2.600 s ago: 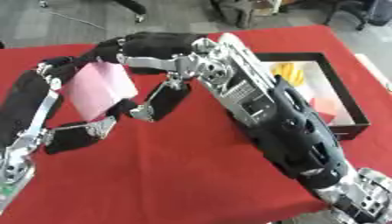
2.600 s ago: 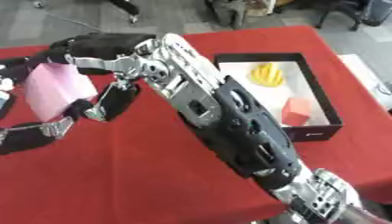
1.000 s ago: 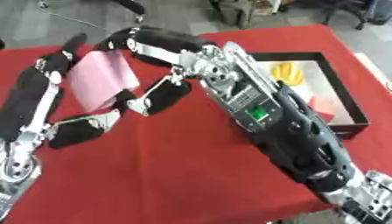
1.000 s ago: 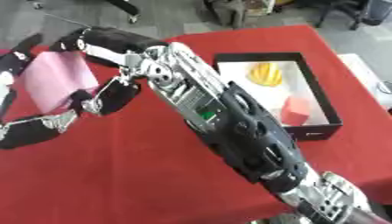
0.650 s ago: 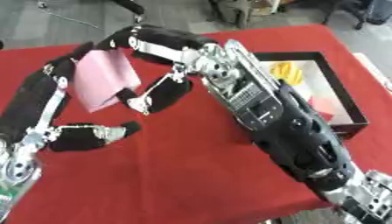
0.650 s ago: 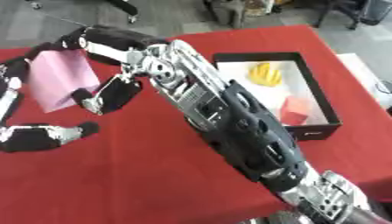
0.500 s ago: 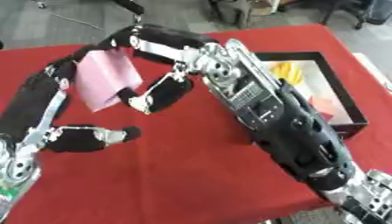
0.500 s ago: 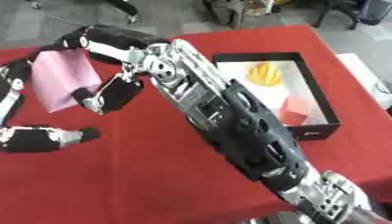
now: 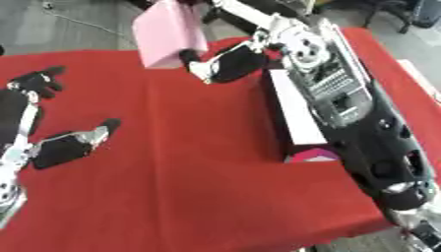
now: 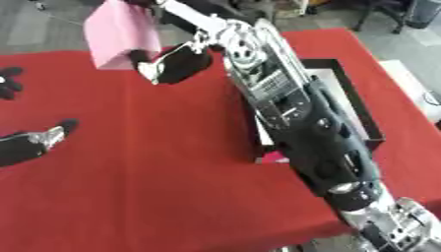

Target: Pick up the objects with one hand, pass them to the other hand, and then place them into the box on the other side of the table.

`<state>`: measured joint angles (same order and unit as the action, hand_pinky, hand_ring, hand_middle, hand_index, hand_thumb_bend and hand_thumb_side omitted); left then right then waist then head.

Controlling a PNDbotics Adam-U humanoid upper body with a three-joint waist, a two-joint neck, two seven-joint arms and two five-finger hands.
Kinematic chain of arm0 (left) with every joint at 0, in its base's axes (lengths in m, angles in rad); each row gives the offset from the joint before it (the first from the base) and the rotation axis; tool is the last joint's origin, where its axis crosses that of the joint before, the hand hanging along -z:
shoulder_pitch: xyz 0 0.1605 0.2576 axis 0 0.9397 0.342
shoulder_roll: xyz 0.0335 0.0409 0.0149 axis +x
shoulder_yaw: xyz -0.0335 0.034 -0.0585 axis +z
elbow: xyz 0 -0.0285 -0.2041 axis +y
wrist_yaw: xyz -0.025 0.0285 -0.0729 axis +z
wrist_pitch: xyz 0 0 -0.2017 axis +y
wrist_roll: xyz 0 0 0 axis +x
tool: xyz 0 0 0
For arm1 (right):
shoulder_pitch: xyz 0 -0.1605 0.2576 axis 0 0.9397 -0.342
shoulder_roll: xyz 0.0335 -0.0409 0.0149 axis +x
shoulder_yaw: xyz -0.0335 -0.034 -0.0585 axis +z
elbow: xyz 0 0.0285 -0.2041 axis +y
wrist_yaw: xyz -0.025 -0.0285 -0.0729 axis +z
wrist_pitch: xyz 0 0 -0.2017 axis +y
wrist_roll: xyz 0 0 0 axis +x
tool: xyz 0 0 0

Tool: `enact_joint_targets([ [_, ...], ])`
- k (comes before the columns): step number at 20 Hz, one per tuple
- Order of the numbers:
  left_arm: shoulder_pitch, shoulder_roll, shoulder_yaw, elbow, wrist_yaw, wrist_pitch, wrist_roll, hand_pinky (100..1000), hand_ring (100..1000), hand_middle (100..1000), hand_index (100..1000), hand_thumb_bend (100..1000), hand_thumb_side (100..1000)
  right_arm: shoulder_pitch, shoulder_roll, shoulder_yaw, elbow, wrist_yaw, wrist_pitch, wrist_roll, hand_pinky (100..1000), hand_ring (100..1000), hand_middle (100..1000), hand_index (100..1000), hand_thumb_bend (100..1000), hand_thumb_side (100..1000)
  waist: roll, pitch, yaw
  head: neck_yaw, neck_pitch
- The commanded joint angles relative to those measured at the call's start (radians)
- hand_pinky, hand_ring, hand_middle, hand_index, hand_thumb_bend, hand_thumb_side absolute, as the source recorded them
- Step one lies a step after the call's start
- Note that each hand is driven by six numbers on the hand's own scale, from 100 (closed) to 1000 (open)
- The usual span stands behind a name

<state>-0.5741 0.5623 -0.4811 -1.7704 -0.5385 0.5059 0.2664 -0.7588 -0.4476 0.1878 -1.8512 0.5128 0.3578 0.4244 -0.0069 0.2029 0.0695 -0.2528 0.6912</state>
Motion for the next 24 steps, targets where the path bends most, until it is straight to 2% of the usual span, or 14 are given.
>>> enact_joint_targets([
  [1, 0.003, 0.046, 0.042, -0.040, 0.046, -0.004, 0.066, 702, 643, 616, 845, 482, 587, 0.026, -0.089, -0.083, 0.040, 0.037, 0.040, -0.054, 857, 1000, 527, 626, 100, 123, 0.000, -0.018, 0.001, -0.002, -0.013],
  [3, 0.016, 0.055, 0.060, -0.056, 0.063, -0.011, 0.099, 700, 630, 607, 829, 443, 588, 0.068, -0.128, -0.130, 0.091, 0.071, 0.062, -0.084, 858, 1000, 536, 643, 100, 143, -0.001, -0.016, 0.001, -0.003, -0.017],
  [6, 0.033, 0.061, 0.082, -0.073, 0.078, -0.018, 0.135, 708, 630, 607, 822, 444, 585, 0.132, -0.180, -0.192, 0.150, 0.106, 0.081, -0.117, 855, 1000, 542, 652, 100, 147, -0.002, -0.013, -0.001, -0.004, -0.021],
  [9, 0.042, 0.064, 0.098, -0.088, 0.079, -0.026, 0.158, 713, 633, 610, 822, 448, 584, 0.185, -0.216, -0.224, 0.188, 0.130, 0.081, -0.127, 856, 1000, 562, 675, 100, 147, -0.001, -0.012, -0.002, -0.005, -0.027],
  [11, 0.044, 0.064, 0.105, -0.092, 0.078, -0.026, 0.164, 714, 634, 611, 822, 448, 584, 0.211, -0.229, -0.231, 0.204, 0.146, 0.069, -0.113, 868, 1000, 612, 728, 100, 151, 0.000, -0.012, -0.003, -0.006, -0.032],
  [14, 0.047, 0.064, 0.111, -0.093, 0.077, -0.024, 0.167, 715, 637, 613, 823, 447, 584, 0.238, -0.236, -0.244, 0.223, 0.179, 0.044, -0.072, 904, 1000, 738, 856, 100, 162, 0.002, -0.012, -0.003, -0.010, -0.036],
  [15, 0.048, 0.064, 0.112, -0.093, 0.076, -0.023, 0.167, 715, 637, 614, 824, 446, 584, 0.243, -0.237, -0.248, 0.230, 0.192, 0.037, -0.060, 956, 1000, 852, 965, 100, 117, 0.002, -0.011, -0.003, -0.012, -0.039],
  [16, 0.049, 0.064, 0.114, -0.093, 0.077, -0.021, 0.168, 715, 637, 614, 824, 446, 583, 0.248, -0.238, -0.252, 0.236, 0.209, 0.028, -0.047, 994, 1000, 925, 1000, 100, 200, 0.002, -0.011, -0.003, -0.013, -0.041],
  [17, 0.050, 0.063, 0.116, -0.092, 0.078, -0.019, 0.169, 715, 637, 614, 824, 444, 584, 0.252, -0.238, -0.255, 0.243, 0.230, 0.017, -0.033, 1000, 1000, 983, 1000, 100, 245, 0.003, -0.011, -0.003, -0.014, -0.041],
  [19, 0.050, 0.063, 0.118, -0.092, 0.080, -0.016, 0.172, 715, 637, 614, 825, 440, 584, 0.257, -0.236, -0.265, 0.253, 0.277, -0.007, -0.007, 1000, 1000, 1000, 1000, 100, 325, 0.003, -0.010, -0.004, -0.016, -0.042],
  [21, 0.052, 0.062, 0.120, -0.092, 0.081, -0.014, 0.176, 714, 637, 614, 827, 440, 583, 0.259, -0.235, -0.275, 0.255, 0.317, -0.014, 0.005, 1000, 1000, 1000, 1000, 154, 365, 0.004, -0.010, -0.005, -0.018, -0.042],
  [24, 0.054, 0.061, 0.123, -0.092, 0.086, -0.011, 0.183, 713, 636, 613, 825, 439, 585, 0.260, -0.232, -0.284, 0.248, 0.347, -0.016, 0.012, 1000, 1000, 1000, 1000, 186, 356, 0.005, -0.010, -0.005, -0.020, -0.043],
])
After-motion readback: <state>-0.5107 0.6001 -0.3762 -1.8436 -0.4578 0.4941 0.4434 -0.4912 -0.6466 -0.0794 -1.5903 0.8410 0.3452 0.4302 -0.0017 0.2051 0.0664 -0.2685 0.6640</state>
